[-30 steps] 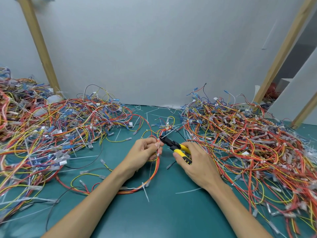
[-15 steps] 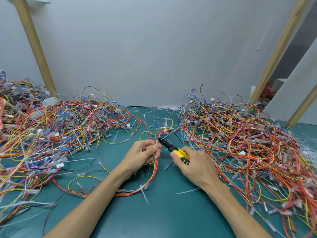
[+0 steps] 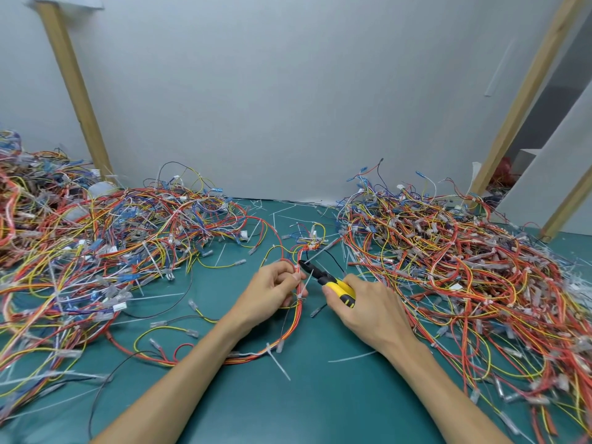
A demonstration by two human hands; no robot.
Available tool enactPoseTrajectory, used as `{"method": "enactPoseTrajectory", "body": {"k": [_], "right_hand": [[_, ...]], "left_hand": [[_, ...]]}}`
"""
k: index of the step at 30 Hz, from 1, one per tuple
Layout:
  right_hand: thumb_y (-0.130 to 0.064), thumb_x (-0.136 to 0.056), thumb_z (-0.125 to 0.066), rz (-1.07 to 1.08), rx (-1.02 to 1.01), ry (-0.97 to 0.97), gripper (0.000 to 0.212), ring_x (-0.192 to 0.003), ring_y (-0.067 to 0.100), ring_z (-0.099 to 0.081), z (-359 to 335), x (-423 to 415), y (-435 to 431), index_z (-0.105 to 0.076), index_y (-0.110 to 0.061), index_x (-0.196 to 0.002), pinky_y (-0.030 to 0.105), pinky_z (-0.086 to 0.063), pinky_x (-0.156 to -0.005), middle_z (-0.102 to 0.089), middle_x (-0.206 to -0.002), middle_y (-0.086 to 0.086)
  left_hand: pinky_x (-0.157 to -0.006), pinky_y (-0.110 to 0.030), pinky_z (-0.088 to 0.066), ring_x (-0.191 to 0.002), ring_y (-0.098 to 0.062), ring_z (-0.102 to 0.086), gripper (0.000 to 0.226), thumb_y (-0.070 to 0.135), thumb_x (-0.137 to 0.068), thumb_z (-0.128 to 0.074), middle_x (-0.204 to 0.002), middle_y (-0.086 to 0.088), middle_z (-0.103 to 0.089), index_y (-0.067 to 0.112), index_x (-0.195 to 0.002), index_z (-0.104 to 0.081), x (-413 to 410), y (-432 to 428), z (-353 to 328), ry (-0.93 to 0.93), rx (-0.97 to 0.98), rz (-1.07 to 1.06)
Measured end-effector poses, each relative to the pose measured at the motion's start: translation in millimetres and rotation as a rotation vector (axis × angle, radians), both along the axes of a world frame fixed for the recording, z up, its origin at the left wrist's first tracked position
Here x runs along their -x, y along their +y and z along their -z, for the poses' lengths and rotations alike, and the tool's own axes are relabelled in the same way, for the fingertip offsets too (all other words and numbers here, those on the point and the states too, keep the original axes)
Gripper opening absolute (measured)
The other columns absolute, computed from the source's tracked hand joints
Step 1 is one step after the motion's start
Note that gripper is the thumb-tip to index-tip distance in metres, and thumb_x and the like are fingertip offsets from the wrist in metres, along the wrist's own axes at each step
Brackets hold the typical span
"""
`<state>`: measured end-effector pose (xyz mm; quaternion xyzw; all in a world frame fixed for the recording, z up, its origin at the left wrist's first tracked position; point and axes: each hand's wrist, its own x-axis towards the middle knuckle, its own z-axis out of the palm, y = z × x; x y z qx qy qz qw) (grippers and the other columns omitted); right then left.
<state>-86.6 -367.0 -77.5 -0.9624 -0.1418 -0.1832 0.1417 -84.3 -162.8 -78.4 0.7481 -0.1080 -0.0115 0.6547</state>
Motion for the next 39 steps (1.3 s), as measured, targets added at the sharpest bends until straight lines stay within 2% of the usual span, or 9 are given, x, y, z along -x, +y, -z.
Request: {"method": "enactPoseTrajectory", "body": {"k": [10,15,21,27,34,36,37,39], "right_hand": [[-0.074,-0.086,-0.030,-0.001,0.009,-0.006,0.052,-0.056,0.018,-0.050,-0.3,0.8,0.6,-0.051,-0.027,-0.078,0.030,-0.030,-0.051,-0.050,-0.057,-0.007],[-0.074,-0.085,-0.028,-0.003,0.003,0.003,0.054,-0.057,0.018,-0.051,-0.8,0.4,0.6,-0.051,-0.026,-0.079,0.031,-0.032,-0.051,-0.051,-0.058,-0.007],[-0.074,-0.084,-0.031,0.003,-0.029,0.029,0.055,-0.060,0.022,-0.053,-0.1,-0.5,0.2,-0.051,-0.024,-0.077,0.033,-0.039,-0.054,-0.053,-0.060,-0.004],[-0.075,-0.083,-0.031,0.007,-0.021,0.022,0.059,-0.060,0.023,-0.055,-0.5,-2.0,-1.2,-0.055,-0.021,-0.075,0.033,-0.039,-0.053,-0.053,-0.057,-0.001],[-0.076,-0.082,-0.029,0.017,-0.075,0.000,0.056,-0.056,0.017,-0.052,1.3,0.0,-2.5,-0.052,-0.026,-0.075,0.032,-0.033,-0.050,-0.051,-0.055,-0.005],[-0.074,-0.084,-0.032,0.017,-0.119,-0.002,0.055,-0.055,0.015,-0.051,1.5,0.9,-2.7,-0.052,-0.024,-0.073,0.032,-0.034,-0.050,-0.051,-0.054,-0.004],[-0.074,-0.084,-0.034,0.010,-0.152,0.000,0.055,-0.055,0.014,-0.051,1.5,1.4,-2.7,-0.051,-0.023,-0.072,0.032,-0.035,-0.050,-0.051,-0.054,-0.002],[-0.072,-0.086,-0.037,-0.013,-0.234,0.006,0.054,-0.053,0.012,-0.050,2.0,2.7,-2.3,-0.049,-0.022,-0.069,0.031,-0.036,-0.051,-0.050,-0.053,-0.002]], "left_hand": [[-0.048,-0.014,-0.037,-0.049,-0.001,-0.053,0.015,0.006,-0.101,-0.046,-0.068,0.000,-0.067,-0.002,-0.089,-0.051,1.9,-0.9,-2.8,0.005,0.014,-0.002],[-0.049,-0.015,-0.038,-0.050,-0.003,-0.052,0.017,0.006,-0.101,-0.046,-0.067,0.001,-0.067,0.003,-0.084,-0.050,1.9,-0.4,-3.1,0.002,0.020,0.001],[-0.049,-0.015,-0.038,-0.052,-0.005,-0.052,0.016,0.007,-0.101,-0.047,-0.066,0.002,-0.068,0.000,-0.087,-0.050,-0.7,0.6,0.4,-0.002,0.010,0.010],[-0.050,-0.016,-0.039,-0.060,-0.011,-0.055,0.018,0.010,-0.101,-0.048,-0.068,0.002,-0.069,0.004,-0.084,-0.051,-4.1,1.1,4.1,-0.008,-0.004,0.018],[-0.048,-0.015,-0.037,-0.054,-0.003,-0.053,0.018,0.011,-0.101,-0.048,-0.070,0.001,-0.070,0.003,-0.084,-0.051,-2.3,-0.5,3.5,-0.027,0.023,-0.011],[-0.048,-0.016,-0.037,-0.060,-0.001,-0.056,0.019,0.011,-0.100,-0.050,-0.070,-0.001,-0.071,0.003,-0.083,-0.051,-1.6,-1.0,2.5,-0.049,0.021,-0.045],[-0.048,-0.017,-0.037,-0.064,-0.006,-0.057,0.019,0.013,-0.099,-0.052,-0.070,-0.003,-0.071,0.004,-0.082,-0.052,-1.3,-1.0,2.3,-0.058,0.016,-0.069],[-0.048,-0.020,-0.039,-0.060,-0.015,-0.052,0.021,0.016,-0.097,-0.056,-0.072,-0.008,-0.071,0.004,-0.081,-0.054,-1.1,-0.6,2.7,-0.065,0.019,-0.110]]}}
